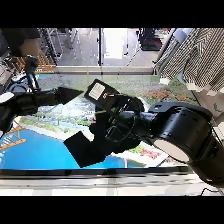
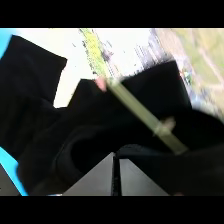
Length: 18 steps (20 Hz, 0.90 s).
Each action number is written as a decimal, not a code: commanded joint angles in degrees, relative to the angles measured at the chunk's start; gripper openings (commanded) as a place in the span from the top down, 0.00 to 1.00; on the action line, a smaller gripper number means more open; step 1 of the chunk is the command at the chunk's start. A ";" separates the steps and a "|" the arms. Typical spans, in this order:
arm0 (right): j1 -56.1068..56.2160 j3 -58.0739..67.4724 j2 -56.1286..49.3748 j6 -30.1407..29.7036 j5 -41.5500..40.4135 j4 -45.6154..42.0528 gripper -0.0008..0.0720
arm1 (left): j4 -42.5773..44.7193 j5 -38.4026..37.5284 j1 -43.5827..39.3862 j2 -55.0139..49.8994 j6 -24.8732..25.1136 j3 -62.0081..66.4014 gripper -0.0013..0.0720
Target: Fold the clothes and pants, and hang the long-sleeved shirts on hangers.
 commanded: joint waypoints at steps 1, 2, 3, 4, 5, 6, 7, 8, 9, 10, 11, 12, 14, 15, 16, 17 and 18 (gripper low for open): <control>0.15 0.02 0.04 7.26 1.79 -3.10 0.96 | -2.78 3.10 2.40 1.36 5.16 0.00 0.97; 0.15 0.02 0.04 9.44 1.68 -3.93 0.96 | -2.73 3.10 3.06 1.40 5.25 0.00 0.97; 0.15 0.02 0.04 11.34 1.31 -4.48 0.96 | -2.49 3.08 3.52 1.40 5.60 -0.02 0.97; 0.15 0.02 0.04 13.14 0.04 -5.09 0.96 | -1.57 3.08 3.52 1.40 5.57 -0.09 0.97; 0.15 0.02 0.04 13.70 -2.05 -5.18 0.96 | 0.44 2.97 3.41 1.38 5.57 -0.13 0.97; 0.15 0.02 0.04 14.12 -5.22 -5.20 0.96 | 2.97 2.82 2.47 1.38 5.57 -0.15 0.97; 0.15 0.02 0.04 14.49 -8.83 -5.20 0.96 | 5.01 2.86 1.27 1.36 5.57 -0.15 0.97; 0.15 0.02 0.02 15.08 -12.98 -5.16 0.96 | 6.16 2.86 -0.17 1.33 5.62 -0.17 0.97; 0.15 0.02 0.02 16.33 -16.83 -5.14 0.96 | 6.21 2.93 -1.92 1.33 6.73 -0.17 0.97; 0.15 0.02 0.02 17.33 -19.76 -5.05 0.96 | 5.84 3.50 -3.56 1.38 8.33 -0.17 0.97; 0.17 0.02 0.02 17.42 -21.90 -4.35 0.96 | 5.46 5.35 -5.27 1.36 8.76 -0.17 0.97; 0.17 0.02 0.02 17.40 -23.30 -3.74 0.96 | 5.44 7.87 -6.69 1.33 8.90 -0.17 0.97; 0.28 0.04 0.04 17.27 -23.80 -2.64 0.96 | 5.81 11.61 -9.01 1.31 9.68 -0.17 0.97; 0.28 0.02 0.04 17.14 -23.47 -2.34 0.96 | 5.79 12.22 -9.60 1.33 9.68 -0.17 0.97; 0.31 0.04 0.04 16.92 -23.12 -2.23 0.96 | 5.79 12.28 -9.73 1.31 9.66 -0.17 0.97; 0.28 0.04 0.11 16.20 -22.69 -2.19 0.96 | 5.79 12.28 -9.70 1.31 9.64 -0.17 0.97; 0.28 0.02 0.24 14.78 -21.77 -2.14 0.97 | 5.60 12.31 -9.46 1.33 9.64 -0.17 0.97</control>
